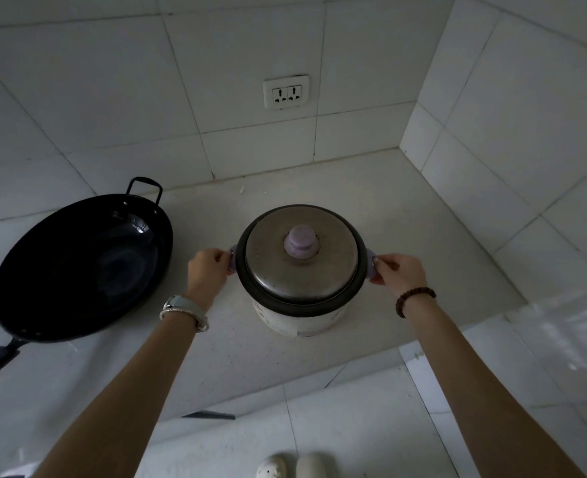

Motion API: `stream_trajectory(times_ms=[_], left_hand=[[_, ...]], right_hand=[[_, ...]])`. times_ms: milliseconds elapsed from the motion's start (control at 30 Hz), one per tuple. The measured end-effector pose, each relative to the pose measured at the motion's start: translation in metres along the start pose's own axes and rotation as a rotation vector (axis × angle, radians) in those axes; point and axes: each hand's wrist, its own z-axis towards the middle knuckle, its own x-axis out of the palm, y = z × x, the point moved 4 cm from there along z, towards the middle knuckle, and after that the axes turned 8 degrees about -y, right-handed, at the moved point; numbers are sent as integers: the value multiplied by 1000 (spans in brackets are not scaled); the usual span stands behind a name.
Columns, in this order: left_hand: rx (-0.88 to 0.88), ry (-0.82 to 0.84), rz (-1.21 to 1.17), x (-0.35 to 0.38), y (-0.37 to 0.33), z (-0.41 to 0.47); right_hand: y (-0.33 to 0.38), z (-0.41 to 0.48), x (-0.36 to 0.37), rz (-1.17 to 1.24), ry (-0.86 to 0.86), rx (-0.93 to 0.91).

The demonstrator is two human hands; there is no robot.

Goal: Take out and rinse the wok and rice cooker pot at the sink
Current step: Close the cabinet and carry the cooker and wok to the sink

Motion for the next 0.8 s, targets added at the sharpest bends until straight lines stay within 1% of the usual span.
stream_trajectory(times_ms=[233, 367, 433, 533, 600, 733, 800], left_hand=[[-26, -78, -96, -43, 18, -22], [-100, -163, -168, -80, 39, -46], [-142, -218, -221, -102, 53, -58], [-185, -320, -199, -141, 78, -80], [-203, -367, -252, -168, 98, -92], [-283, -477, -305, -225, 138, -130], [-295, -532, -319, -252, 161, -151]], right_hand=[[27, -19, 4, 49, 63, -108], [46, -35, 19, 56, 135, -161], [59, -47, 31, 49, 184, -189], [79, -70, 53, 64, 253, -235], [94, -90, 71, 57, 300, -265], [122, -138, 112, 50, 417, -338], [134, -167, 133, 42, 489, -374]])
